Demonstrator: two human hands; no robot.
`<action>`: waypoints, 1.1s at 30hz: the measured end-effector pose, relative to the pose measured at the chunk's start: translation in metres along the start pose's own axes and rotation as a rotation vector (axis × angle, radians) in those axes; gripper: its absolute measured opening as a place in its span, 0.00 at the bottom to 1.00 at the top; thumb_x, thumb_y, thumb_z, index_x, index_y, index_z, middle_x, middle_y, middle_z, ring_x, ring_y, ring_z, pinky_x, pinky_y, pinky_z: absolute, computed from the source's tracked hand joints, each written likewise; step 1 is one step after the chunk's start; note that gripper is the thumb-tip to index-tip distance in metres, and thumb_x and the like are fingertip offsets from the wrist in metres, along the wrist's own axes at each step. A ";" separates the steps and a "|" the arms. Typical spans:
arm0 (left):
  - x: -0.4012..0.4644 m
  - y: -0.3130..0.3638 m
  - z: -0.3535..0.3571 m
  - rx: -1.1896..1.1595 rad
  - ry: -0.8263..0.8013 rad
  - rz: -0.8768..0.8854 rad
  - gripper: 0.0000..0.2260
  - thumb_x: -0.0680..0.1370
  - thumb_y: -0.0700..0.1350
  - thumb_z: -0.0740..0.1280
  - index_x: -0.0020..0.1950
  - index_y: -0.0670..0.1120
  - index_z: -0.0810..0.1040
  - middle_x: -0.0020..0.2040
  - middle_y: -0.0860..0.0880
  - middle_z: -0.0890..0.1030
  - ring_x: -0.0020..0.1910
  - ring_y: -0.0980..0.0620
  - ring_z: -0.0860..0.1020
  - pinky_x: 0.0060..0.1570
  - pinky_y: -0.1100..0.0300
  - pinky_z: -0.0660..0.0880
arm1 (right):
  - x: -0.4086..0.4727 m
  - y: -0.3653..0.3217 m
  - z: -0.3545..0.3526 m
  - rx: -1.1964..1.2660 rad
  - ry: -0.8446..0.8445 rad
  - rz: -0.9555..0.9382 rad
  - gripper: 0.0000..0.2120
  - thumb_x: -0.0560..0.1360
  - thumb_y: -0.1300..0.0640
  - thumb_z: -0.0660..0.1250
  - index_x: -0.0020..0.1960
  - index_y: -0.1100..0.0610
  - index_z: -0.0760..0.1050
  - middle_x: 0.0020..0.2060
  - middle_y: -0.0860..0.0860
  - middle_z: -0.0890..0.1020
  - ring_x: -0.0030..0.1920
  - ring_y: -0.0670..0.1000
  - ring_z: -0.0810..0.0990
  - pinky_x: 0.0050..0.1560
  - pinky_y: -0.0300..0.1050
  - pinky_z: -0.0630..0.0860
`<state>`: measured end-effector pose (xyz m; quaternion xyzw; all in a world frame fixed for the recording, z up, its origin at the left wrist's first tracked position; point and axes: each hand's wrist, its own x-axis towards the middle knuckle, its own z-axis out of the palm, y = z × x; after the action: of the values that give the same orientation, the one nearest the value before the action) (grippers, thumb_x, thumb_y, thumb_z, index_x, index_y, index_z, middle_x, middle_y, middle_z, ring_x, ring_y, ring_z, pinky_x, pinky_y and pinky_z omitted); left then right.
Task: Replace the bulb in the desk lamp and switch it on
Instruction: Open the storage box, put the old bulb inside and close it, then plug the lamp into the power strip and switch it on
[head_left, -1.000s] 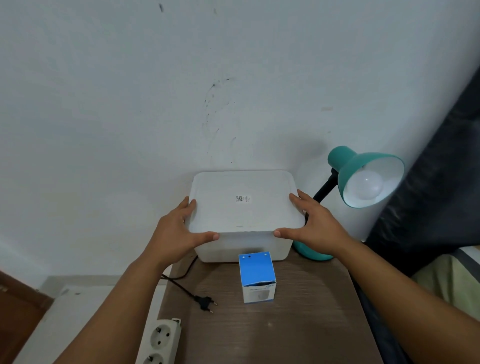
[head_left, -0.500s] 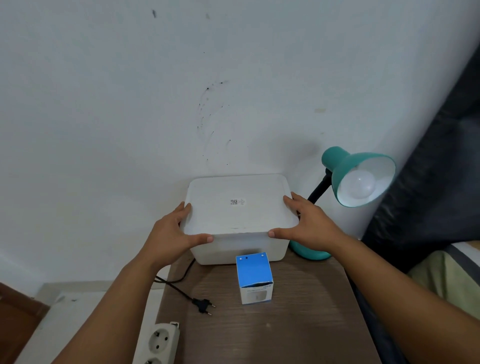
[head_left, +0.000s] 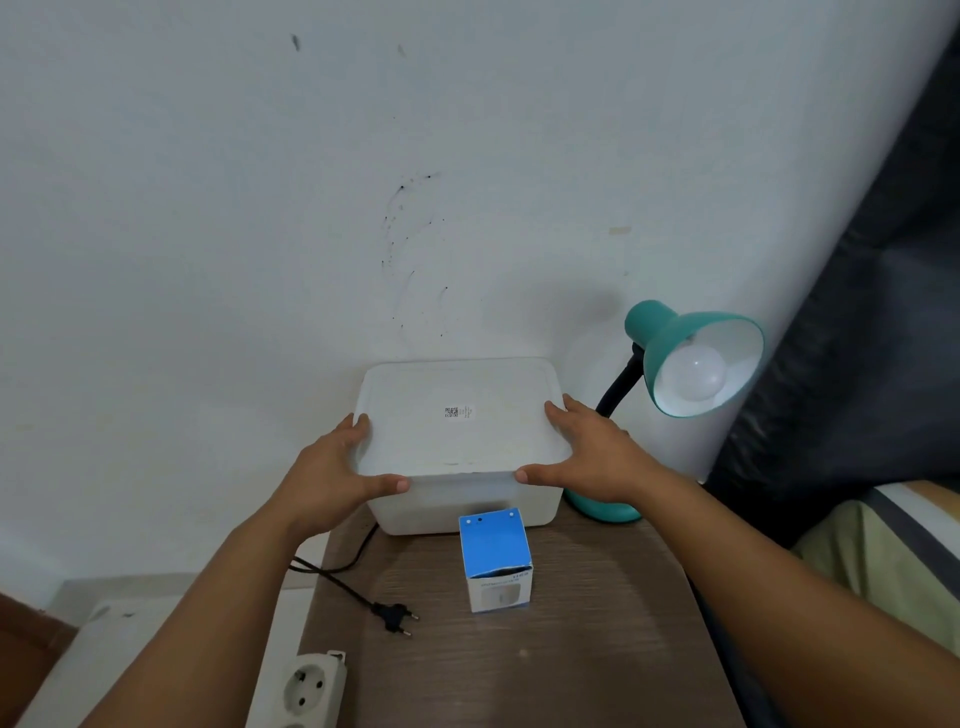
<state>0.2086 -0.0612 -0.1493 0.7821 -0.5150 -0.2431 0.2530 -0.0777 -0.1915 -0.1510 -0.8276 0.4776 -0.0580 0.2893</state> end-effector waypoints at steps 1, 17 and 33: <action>-0.001 -0.001 0.001 0.000 -0.003 -0.002 0.49 0.68 0.56 0.79 0.81 0.46 0.56 0.81 0.52 0.56 0.78 0.48 0.61 0.74 0.48 0.64 | 0.000 -0.001 0.000 -0.005 -0.006 0.003 0.54 0.67 0.32 0.71 0.81 0.52 0.47 0.81 0.51 0.48 0.79 0.51 0.51 0.76 0.49 0.52; -0.060 0.009 0.007 -0.019 0.120 0.031 0.31 0.79 0.54 0.68 0.78 0.45 0.61 0.70 0.58 0.67 0.71 0.52 0.68 0.59 0.69 0.67 | -0.038 -0.017 0.007 -0.029 0.237 -0.026 0.40 0.72 0.36 0.68 0.78 0.45 0.57 0.80 0.49 0.55 0.78 0.55 0.57 0.74 0.55 0.60; -0.182 -0.094 0.001 -0.330 0.054 -0.242 0.24 0.79 0.52 0.68 0.75 0.54 0.70 0.70 0.55 0.75 0.63 0.58 0.74 0.62 0.59 0.68 | -0.118 -0.079 0.067 0.183 0.229 -0.274 0.18 0.76 0.49 0.69 0.65 0.44 0.74 0.59 0.39 0.76 0.58 0.40 0.74 0.60 0.43 0.74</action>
<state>0.2083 0.1394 -0.1891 0.7924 -0.3635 -0.3317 0.3605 -0.0563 -0.0362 -0.1431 -0.8429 0.3831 -0.2336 0.2968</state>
